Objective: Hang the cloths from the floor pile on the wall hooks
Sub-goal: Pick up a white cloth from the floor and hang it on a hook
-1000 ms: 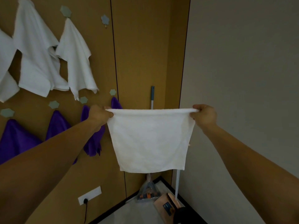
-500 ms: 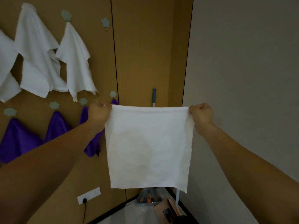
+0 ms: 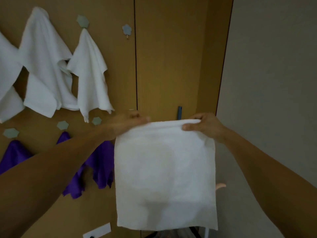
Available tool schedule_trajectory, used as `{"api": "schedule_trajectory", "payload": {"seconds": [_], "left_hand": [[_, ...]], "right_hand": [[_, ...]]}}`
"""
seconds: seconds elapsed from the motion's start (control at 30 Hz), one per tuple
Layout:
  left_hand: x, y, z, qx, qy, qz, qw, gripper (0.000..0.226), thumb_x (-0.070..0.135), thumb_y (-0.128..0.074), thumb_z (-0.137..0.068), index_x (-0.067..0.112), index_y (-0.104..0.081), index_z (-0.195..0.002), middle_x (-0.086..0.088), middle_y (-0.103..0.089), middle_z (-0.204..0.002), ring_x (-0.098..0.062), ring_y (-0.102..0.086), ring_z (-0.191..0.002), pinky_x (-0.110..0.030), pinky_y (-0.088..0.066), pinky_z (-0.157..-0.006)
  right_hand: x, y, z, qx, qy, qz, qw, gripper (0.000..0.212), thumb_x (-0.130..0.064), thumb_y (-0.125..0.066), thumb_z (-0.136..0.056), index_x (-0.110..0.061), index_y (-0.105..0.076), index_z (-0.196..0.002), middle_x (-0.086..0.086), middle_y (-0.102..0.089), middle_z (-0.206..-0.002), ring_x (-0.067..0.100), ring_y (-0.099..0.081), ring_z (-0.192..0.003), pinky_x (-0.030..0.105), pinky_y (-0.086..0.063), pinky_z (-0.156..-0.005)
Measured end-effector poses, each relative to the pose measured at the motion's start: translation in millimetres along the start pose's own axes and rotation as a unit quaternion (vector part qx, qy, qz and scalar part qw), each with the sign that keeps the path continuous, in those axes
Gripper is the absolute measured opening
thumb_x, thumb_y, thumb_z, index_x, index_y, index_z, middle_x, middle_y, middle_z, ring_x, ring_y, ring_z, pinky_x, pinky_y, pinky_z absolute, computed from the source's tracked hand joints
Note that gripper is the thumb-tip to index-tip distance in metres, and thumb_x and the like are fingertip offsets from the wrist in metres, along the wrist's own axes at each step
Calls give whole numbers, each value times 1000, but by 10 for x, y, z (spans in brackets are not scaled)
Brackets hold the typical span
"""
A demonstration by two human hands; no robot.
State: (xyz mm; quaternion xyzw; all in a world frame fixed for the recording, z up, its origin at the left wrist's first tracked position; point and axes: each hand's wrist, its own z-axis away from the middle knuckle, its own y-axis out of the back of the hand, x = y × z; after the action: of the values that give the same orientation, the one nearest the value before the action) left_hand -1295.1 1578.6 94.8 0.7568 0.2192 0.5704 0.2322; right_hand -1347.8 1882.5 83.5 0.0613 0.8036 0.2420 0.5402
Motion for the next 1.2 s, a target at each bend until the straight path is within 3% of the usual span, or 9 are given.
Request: {"api": "schedule_trajectory", "payload": {"seconds": [0.13,0.33,0.43,0.67,0.77,0.87,1.0,1.1,1.2], "left_hand": [[-82,196,-413,-124,-7,-100,987,43,69,-78,-51,40,-74,-83,13,-74,-87,-5,-70,-81,-24,-57,-73],[-221,523,-1020,76,-17,59,995,28,49,-71,-78,23,-74,-68,5,-74,-75,-13,-71,-69,-25,-53,-64],[-229,612,-1313,162,-48,9,986,31,44,-55,-92,23,-59,-71,8,-64,-75,-12,-61,-72,-22,-42,-62],[-136,864,-1940,320,-97,-110,936,27,39,-34,-102,17,-49,-100,6,-52,-83,-4,-47,-71,-15,-31,-55],[-119,1039,-2215,347,-88,-160,920,26,39,-32,-102,16,-45,-106,3,-53,-86,-4,-48,-69,-15,-30,-52],[-82,1255,-2472,362,-82,-178,911,22,38,-41,-99,18,-43,-90,4,-52,-76,-5,-48,-65,-19,-29,-51],[40,1526,-2800,389,-116,-128,905,37,47,-58,-89,11,-59,-83,-2,-61,-77,-14,-55,-69,-25,-41,-57],[176,1775,-3067,443,-138,-128,877,28,43,-56,-91,19,-58,-76,2,-60,-73,-12,-55,-68,-25,-39,-55],[349,2047,-3326,496,-154,-184,835,25,43,-48,-95,24,-54,-81,11,-54,-72,-4,-50,-67,-19,-31,-55]], "right_hand": [[-56,-184,-555,44,7,-8,999,29,-31,-83,-73,-10,-63,-74,-1,-70,-75,13,-65,-64,23,-48,-57],[-186,-470,-1347,119,73,-14,990,20,-20,-64,-89,-9,-49,-81,9,-49,-82,19,-46,-75,32,-34,-66],[-293,-565,-1775,137,108,8,985,21,-20,-58,-92,-1,-51,-94,7,-51,-87,15,-47,-77,30,-35,-63],[-642,-704,-2638,124,146,-100,976,16,-17,-54,-92,-23,-62,-105,-8,-62,-94,8,-58,-80,22,-47,-67],[-785,-691,-2969,62,150,-109,981,21,-40,-73,-82,-21,-69,-91,-11,-70,-84,7,-67,-76,22,-53,-67],[-922,-652,-3358,31,154,-98,983,31,-36,-82,-74,-13,-69,-90,0,-72,-85,13,-68,-72,28,-55,-65],[-1147,-589,-3925,69,188,-165,966,22,-30,-80,-77,-15,-66,-83,0,-70,-84,13,-65,-71,28,-54,-68],[-1377,-575,-4282,88,238,-166,953,24,-30,-78,-79,-18,-58,-73,-4,-65,-73,0,-59,-55,15,-45,-49],[-1661,-571,-4617,135,281,-133,941,26,-35,-74,-80,-20,-54,-71,-4,-61,-74,11,-58,-66,26,-45,-59]]}}
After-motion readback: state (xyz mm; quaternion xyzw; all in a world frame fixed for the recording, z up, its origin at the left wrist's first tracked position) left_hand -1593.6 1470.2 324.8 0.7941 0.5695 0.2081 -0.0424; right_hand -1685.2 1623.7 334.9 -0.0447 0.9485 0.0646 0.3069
